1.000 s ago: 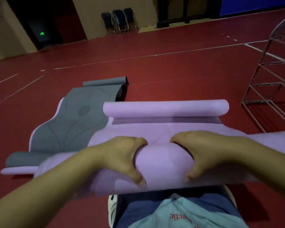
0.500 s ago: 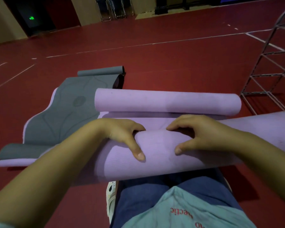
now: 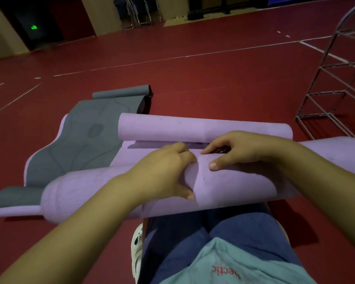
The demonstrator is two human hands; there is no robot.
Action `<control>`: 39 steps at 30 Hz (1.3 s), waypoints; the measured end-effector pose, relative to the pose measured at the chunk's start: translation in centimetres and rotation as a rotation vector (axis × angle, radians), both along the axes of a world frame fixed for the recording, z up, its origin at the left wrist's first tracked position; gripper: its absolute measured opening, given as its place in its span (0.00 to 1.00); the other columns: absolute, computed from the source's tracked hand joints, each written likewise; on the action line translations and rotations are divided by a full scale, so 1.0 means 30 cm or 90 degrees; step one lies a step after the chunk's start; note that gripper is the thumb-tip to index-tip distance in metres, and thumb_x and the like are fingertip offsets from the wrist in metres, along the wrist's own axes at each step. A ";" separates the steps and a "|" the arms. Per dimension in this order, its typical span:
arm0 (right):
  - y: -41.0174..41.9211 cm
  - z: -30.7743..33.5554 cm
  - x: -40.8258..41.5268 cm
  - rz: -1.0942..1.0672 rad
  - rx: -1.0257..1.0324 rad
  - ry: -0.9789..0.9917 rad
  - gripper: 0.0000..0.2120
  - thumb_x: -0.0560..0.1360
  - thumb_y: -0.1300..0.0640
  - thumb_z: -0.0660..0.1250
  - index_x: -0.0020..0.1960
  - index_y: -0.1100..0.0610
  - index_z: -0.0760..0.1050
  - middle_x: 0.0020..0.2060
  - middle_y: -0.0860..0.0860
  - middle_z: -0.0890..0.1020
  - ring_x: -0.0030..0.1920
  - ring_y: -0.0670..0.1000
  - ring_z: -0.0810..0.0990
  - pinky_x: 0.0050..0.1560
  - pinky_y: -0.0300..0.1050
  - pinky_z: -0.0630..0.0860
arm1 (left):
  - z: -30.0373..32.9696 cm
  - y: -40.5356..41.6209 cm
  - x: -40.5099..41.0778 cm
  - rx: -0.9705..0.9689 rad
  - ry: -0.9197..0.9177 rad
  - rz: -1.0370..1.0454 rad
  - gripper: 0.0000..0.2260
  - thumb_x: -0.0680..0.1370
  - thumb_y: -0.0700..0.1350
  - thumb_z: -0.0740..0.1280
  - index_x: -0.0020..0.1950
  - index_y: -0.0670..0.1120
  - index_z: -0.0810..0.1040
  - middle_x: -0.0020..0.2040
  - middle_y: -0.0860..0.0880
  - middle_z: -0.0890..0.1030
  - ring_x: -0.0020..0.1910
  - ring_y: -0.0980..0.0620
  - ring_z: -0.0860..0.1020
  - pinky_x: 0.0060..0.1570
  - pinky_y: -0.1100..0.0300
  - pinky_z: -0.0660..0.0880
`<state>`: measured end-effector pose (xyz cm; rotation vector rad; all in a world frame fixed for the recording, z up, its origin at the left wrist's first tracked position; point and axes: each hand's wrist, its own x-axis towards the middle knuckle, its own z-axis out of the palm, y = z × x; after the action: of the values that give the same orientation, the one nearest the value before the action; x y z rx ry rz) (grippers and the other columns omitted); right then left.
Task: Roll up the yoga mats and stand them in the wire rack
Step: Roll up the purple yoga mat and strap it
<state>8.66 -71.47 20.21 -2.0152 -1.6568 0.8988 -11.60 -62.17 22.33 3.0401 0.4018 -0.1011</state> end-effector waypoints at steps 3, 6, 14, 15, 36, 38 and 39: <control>0.006 -0.003 0.000 -0.024 0.027 -0.013 0.21 0.67 0.47 0.76 0.58 0.48 0.80 0.53 0.41 0.82 0.53 0.39 0.79 0.59 0.35 0.72 | -0.021 0.022 0.016 0.018 -0.001 0.020 0.32 0.65 0.61 0.74 0.66 0.53 0.72 0.57 0.52 0.73 0.55 0.51 0.73 0.54 0.55 0.71; -0.026 -0.008 -0.029 -0.077 0.187 -0.095 0.16 0.66 0.49 0.77 0.52 0.51 0.83 0.47 0.42 0.83 0.50 0.41 0.79 0.55 0.35 0.73 | -0.011 0.051 0.033 -0.006 0.009 0.020 0.32 0.66 0.60 0.75 0.67 0.53 0.72 0.58 0.54 0.74 0.57 0.51 0.74 0.53 0.59 0.70; -0.076 -0.048 -0.075 -0.055 0.252 -0.183 0.25 0.62 0.49 0.79 0.58 0.51 0.80 0.54 0.44 0.81 0.54 0.44 0.78 0.56 0.39 0.71 | 0.020 0.161 0.111 -0.158 0.072 0.055 0.30 0.67 0.56 0.76 0.67 0.51 0.74 0.60 0.53 0.76 0.57 0.53 0.75 0.60 0.57 0.71; -0.064 -0.047 -0.064 -0.066 0.244 -0.167 0.26 0.62 0.49 0.79 0.58 0.50 0.80 0.53 0.43 0.81 0.54 0.43 0.78 0.56 0.37 0.71 | 0.019 0.169 0.115 -0.161 0.070 0.061 0.29 0.68 0.56 0.75 0.67 0.51 0.74 0.60 0.52 0.77 0.57 0.53 0.75 0.60 0.57 0.71; -0.013 -0.058 0.012 -0.035 0.236 -0.246 0.27 0.67 0.48 0.76 0.65 0.53 0.76 0.64 0.47 0.77 0.63 0.48 0.74 0.64 0.39 0.67 | -0.028 0.164 0.122 -0.014 0.023 0.059 0.32 0.66 0.58 0.76 0.64 0.48 0.71 0.58 0.49 0.75 0.56 0.48 0.74 0.55 0.53 0.71; -0.024 -0.082 0.007 -0.026 0.227 -0.266 0.34 0.66 0.47 0.77 0.68 0.54 0.72 0.67 0.49 0.73 0.67 0.49 0.70 0.67 0.39 0.62 | -0.017 0.184 0.138 -0.039 0.035 0.053 0.32 0.66 0.57 0.76 0.66 0.48 0.71 0.59 0.49 0.75 0.57 0.48 0.74 0.56 0.55 0.70; -0.022 -0.091 0.008 -0.026 0.228 -0.269 0.36 0.65 0.47 0.78 0.69 0.54 0.71 0.68 0.50 0.73 0.68 0.50 0.70 0.67 0.40 0.62 | -0.010 0.192 0.145 -0.044 0.041 0.050 0.32 0.66 0.57 0.76 0.66 0.48 0.71 0.59 0.49 0.75 0.57 0.48 0.74 0.56 0.56 0.70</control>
<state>8.92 -72.13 17.49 -2.0618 -1.8190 0.1414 -7.26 -56.41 22.02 2.9551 0.5109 -0.2050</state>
